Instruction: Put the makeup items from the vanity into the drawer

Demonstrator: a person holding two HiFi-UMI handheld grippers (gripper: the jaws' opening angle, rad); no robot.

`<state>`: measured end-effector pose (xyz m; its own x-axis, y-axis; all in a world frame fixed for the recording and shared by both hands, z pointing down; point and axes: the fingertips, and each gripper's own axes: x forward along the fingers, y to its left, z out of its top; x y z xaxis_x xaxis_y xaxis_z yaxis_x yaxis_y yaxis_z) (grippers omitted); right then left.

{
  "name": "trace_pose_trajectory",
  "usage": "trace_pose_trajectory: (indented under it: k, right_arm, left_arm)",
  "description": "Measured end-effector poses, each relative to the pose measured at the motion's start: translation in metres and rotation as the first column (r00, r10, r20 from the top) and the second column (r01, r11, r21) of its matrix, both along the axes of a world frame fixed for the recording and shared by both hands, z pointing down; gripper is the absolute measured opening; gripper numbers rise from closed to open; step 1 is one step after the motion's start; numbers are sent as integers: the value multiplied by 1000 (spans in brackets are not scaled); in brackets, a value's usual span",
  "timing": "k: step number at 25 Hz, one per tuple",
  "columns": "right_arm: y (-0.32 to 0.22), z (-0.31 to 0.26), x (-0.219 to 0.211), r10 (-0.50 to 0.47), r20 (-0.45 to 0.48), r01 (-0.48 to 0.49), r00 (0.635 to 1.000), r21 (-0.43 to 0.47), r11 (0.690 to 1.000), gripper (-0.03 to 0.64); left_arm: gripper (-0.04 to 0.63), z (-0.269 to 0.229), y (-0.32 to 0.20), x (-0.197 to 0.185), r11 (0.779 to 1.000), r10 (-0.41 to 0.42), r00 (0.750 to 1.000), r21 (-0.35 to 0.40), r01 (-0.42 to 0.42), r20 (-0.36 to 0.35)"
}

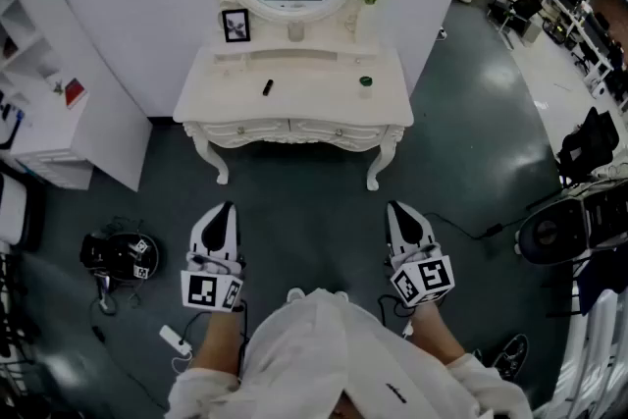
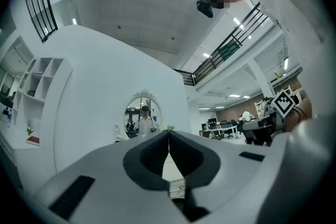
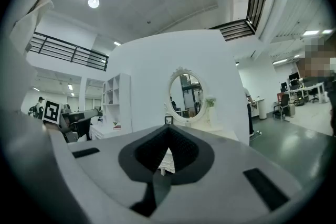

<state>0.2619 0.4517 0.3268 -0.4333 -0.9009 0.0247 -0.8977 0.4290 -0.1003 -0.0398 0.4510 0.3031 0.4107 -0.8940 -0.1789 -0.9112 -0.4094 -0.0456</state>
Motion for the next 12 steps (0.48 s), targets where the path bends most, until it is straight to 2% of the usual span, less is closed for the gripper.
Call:
trace_pose_trajectory:
  k: [12]
  right_arm:
    - [5, 2, -11, 5, -37, -5, 999, 2, 1000, 18]
  left_arm:
    - [28, 1, 1, -7, 1000, 17, 1000, -13, -17, -6]
